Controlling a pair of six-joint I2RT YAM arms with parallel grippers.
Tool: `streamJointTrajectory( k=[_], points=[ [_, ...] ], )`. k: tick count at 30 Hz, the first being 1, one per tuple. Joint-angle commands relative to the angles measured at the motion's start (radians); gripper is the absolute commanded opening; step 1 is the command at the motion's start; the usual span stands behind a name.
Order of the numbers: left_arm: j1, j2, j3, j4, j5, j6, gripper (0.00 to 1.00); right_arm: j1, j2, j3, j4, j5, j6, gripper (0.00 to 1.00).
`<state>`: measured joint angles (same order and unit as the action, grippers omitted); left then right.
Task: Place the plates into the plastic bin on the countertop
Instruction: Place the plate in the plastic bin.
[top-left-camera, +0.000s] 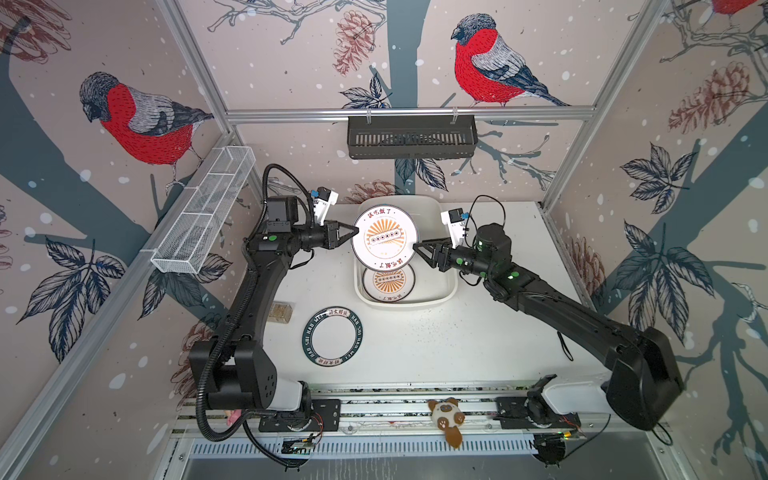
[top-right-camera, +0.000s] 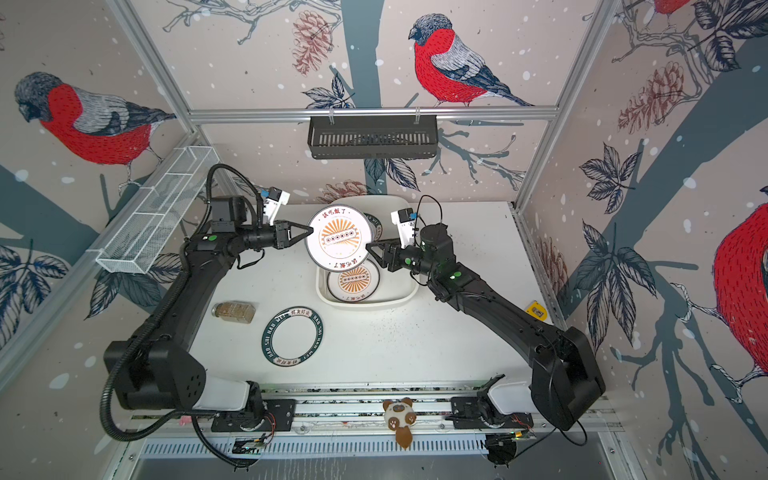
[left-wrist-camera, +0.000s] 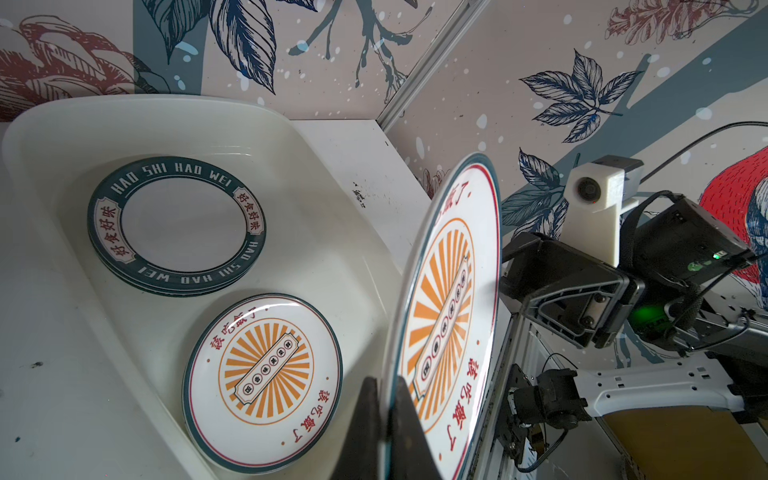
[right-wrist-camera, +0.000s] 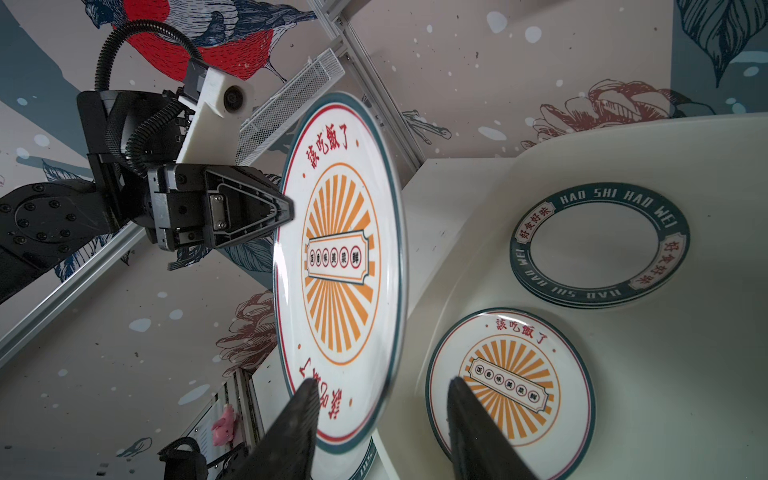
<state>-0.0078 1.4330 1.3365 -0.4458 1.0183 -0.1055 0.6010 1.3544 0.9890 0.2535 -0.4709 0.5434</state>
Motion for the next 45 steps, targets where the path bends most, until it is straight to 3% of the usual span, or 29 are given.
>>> streamJointTrajectory(
  k=[1, 13, 18, 36, 40, 45],
  points=[
    [-0.008, -0.008, 0.000, 0.052, 0.054, 0.003, 0.00, 0.000, 0.007, 0.002, 0.021, -0.012, -0.012, 0.51],
    [-0.023, -0.018, -0.008, 0.036, 0.061, 0.040, 0.00, -0.007, 0.042, 0.002, 0.098, -0.087, 0.036, 0.36],
    [-0.048, -0.040, -0.007, 0.008, -0.004, 0.091, 0.00, -0.013, 0.051, -0.010, 0.130, -0.108, 0.059, 0.27],
    [-0.052, -0.065, -0.025, 0.021, -0.030, 0.093, 0.00, -0.037, 0.075, -0.056, 0.278, -0.183, 0.162, 0.03],
    [-0.052, -0.069, -0.029, 0.026, -0.028, 0.090, 0.13, -0.039, 0.078, -0.058, 0.288, -0.179, 0.167, 0.02],
    [-0.052, -0.071, -0.025, 0.030, -0.047, 0.086, 0.41, -0.044, 0.086, -0.057, 0.307, -0.180, 0.182, 0.01]
  ],
)
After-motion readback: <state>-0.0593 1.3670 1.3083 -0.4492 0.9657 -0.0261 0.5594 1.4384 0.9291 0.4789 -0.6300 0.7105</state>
